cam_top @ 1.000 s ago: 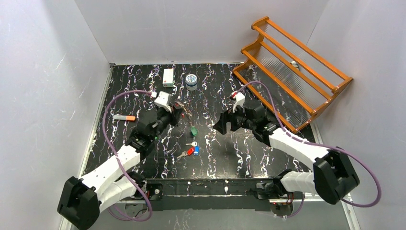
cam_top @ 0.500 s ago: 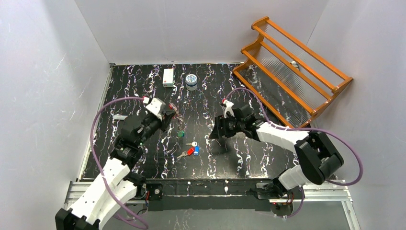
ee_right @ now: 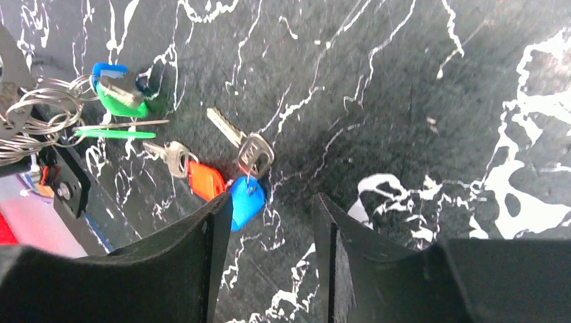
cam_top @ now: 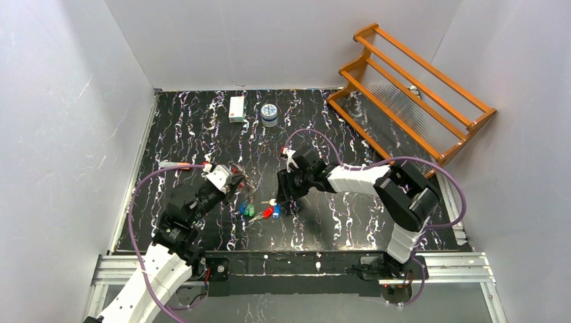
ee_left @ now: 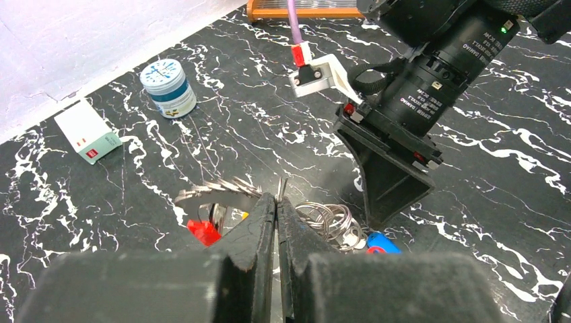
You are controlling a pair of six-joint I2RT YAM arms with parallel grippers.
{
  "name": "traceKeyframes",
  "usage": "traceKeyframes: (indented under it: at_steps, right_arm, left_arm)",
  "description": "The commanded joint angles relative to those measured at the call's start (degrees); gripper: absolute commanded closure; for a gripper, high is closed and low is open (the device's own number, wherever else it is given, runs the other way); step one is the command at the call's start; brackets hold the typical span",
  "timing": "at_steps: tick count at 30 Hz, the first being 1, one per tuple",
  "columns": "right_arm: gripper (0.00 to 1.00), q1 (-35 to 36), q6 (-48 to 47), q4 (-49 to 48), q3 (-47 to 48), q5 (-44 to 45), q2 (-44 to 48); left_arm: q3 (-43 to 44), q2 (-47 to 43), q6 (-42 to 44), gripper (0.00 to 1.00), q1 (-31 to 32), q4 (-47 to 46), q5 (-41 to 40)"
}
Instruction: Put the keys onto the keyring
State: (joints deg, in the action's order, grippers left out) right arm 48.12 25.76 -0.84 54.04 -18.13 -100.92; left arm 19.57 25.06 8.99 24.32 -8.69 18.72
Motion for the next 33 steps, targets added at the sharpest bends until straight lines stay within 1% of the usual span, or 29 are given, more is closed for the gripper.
traceKeyframes:
  at_steps: [1, 5, 10, 11, 14, 16, 18, 19, 20, 21, 23, 25, 26, 27, 29, 31, 32, 33]
  right_arm:
    - [0.45, 1.30, 1.84, 0.28, 3.46, 1.23, -2.08]
    - [0.49, 2.52, 1.48, 0.75, 4.67, 1.44, -3.54]
    - [0.67, 2.98, 1.41, 1.50, 6.22, 1.72, -4.76]
    - [0.68, 3.15, 1.39, 2.49, 6.58, 1.95, -5.00]
    - [0.81, 3.53, 1.03, 4.41, 7.33, 2.69, -5.40]
    - [0.85, 3.72, 0.81, 4.82, 7.24, 3.15, -4.95]
    - [0.83, 3.81, 0.78, 5.19, 6.98, 3.73, -4.19]
    - [0.78, 3.81, 0.72, 5.56, 6.89, 4.14, -3.69]
    - [0.69, 3.82, 0.89, 5.95, 6.79, 4.66, -3.31]
    - [0.64, 3.80, 1.03, 6.41, 6.82, 5.25, -2.98]
    - [0.61, 3.79, 1.13, 7.02, 6.89, 5.65, -2.42]
    - [0.63, 3.81, 1.14, 7.25, 6.80, 5.43, -2.15]
    - [0.65, 3.81, 1.18, 7.09, 6.72, 5.18, -2.20]
    - [0.69, 3.80, 1.26, 6.96, 6.63, 4.87, -2.25]
    - [0.84, 3.78, 1.22, 6.97, 6.90, 4.68, -2.78]
    - [0.96, 3.78, 1.10, 7.17, 7.25, 4.57, -3.12]
    - [0.99, 3.78, 0.83, 7.25, 7.34, 4.56, -3.14]
    - [0.99, 3.81, 0.67, 7.19, 7.39, 4.55, -2.93]
  left_arm:
    - [1.80, 0.31, 1.97, 1.00, -0.32, -0.88, 0.17]
    - [1.08, -0.17, 1.57, 1.00, -0.32, -2.19, 0.38]
    - [1.42, 0.32, 2.05, 1.00, -0.32, -1.69, 0.76]
    - [1.50, 0.46, 2.19, 1.00, -0.32, -1.64, 0.94]
    - [1.69, 0.69, 2.23, 1.00, -0.32, -1.42, 1.30]
    - [1.70, 0.64, 2.24, 1.00, -0.32, -1.42, 1.54]
    - [1.78, 0.61, 2.10, 1.00, -0.32, -1.25, 1.51]
    - [1.78, 0.61, 2.02, 1.00, -0.32, -1.24, 1.62]
    - [1.78, 0.54, 1.93, 1.00, -0.32, -1.19, 1.71]
    - [1.78, 0.54, 1.77, 1.00, -0.32, -1.16, 1.69]
    - [1.78, 0.43, 1.65, 1.00, -0.32, -1.31, 1.92]
    - [1.78, 0.51, 1.60, 1.00, -0.32, -1.41, 2.00]
    - [1.78, 0.64, 1.62, 1.00, -0.32, -1.42, 2.06]
    - [1.78, 0.75, 1.64, 1.00, -0.32, -1.38, 2.10]
    - [1.85, 1.08, 1.56, 1.00, -0.31, -1.42, 2.56]
    - [1.94, 1.29, 1.64, 1.00, -0.31, -1.34, 2.92]
    - [1.96, 1.37, 1.71, 1.00, -0.32, -1.27, 3.01]
    - [1.99, 1.39, 1.73, 1.00, -0.32, -1.18, 3.06]
